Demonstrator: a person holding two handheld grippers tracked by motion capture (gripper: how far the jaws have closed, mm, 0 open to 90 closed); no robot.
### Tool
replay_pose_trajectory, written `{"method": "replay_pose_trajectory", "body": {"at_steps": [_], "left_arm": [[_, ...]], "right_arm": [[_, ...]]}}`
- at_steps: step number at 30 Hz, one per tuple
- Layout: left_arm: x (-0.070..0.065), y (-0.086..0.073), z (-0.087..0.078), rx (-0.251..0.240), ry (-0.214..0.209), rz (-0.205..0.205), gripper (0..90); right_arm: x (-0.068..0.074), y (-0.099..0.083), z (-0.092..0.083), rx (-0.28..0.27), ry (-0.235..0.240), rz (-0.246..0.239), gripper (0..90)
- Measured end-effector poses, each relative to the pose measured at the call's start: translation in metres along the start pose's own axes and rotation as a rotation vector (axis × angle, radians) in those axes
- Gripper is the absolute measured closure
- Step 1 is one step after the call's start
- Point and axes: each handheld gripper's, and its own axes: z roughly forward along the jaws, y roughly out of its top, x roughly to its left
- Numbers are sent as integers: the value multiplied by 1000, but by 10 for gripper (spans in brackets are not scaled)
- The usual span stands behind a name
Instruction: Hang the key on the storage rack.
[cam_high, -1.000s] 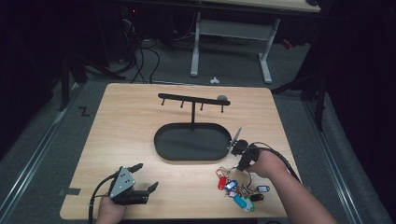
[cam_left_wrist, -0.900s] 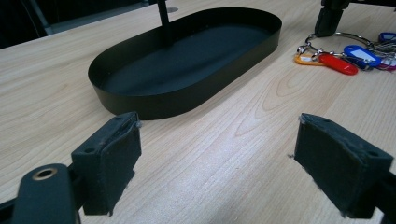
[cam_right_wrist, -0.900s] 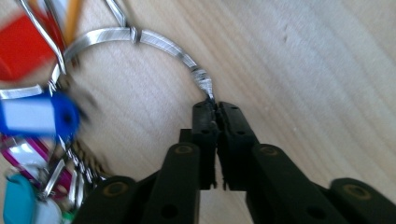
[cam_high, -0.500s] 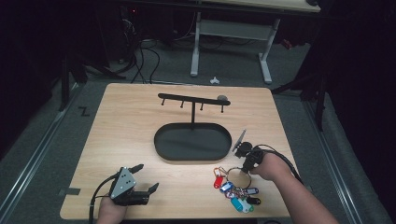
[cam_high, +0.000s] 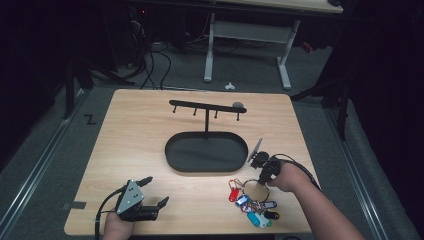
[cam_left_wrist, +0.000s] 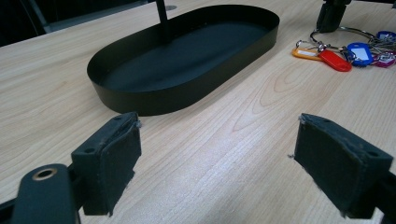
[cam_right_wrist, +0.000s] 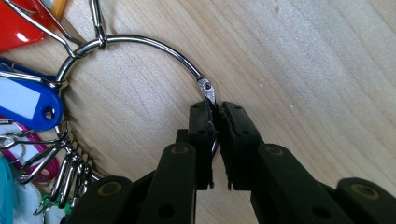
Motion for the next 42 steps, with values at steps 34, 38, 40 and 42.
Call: {"method": "replay_pose_trajectory", "body": {"at_steps": [34,38,40,42], "left_arm": [[1,0,0,-15,-3,-5,150],[2,1,1,-20,1,-11,150],[2,1,1,-18,-1,-9,150],[1,1,1,-18,-2,-4,150]], "right_arm": [[14,-16,-76,-176,15,59,873],[14,-16,-86,-201,10,61,874],[15,-16,-88,-195,6,58,875],[16,-15,-90,-188,2,68,875]]}}
